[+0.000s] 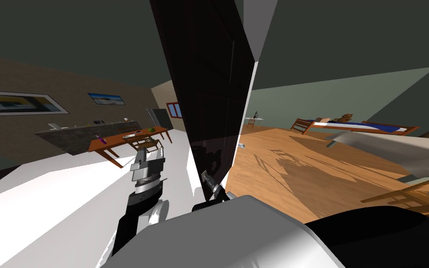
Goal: Push the door open
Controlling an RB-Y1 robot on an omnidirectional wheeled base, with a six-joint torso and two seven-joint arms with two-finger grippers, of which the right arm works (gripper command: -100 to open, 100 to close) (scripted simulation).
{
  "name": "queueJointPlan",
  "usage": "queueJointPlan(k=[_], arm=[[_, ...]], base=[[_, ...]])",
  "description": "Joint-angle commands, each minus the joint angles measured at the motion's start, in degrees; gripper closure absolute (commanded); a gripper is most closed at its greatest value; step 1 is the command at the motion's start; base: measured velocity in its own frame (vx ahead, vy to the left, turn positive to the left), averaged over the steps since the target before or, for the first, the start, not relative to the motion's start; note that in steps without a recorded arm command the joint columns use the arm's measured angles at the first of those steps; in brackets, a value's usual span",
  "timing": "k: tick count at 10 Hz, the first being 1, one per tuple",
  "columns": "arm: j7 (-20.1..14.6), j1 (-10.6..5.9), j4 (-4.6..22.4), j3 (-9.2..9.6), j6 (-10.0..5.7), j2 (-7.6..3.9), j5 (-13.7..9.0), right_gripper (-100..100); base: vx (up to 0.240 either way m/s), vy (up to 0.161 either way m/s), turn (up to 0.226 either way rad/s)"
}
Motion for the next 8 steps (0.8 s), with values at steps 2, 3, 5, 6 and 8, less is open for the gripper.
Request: queueJointPlan(k=[2, 3, 5, 6, 8], arm=[[0.2, -0.25, -0.2, -1.32, -0.19, -0.64, -0.4, 100], [0.5, -0.5, 0.1, -2.72, -0.24, -0.91, -0.8, 100], [0.7, -0.77, 0.4, -4.26, -0.31, -1.11, -1.3, 100], [0.8, -0.86, 0.6, -4.79, -0.33, -1.15, -1.4, 100], [1.0, -1.05, 0.8, -5.89, -0.37, -1.19, -1.8, 100]], base=[[0.093, 0.123, -0.015], [0.09, 0.148, -0.046], [0.106, 0.176, -0.058], [0.154, 0.158, -0.074], [0.115, 0.117, -0.015]])
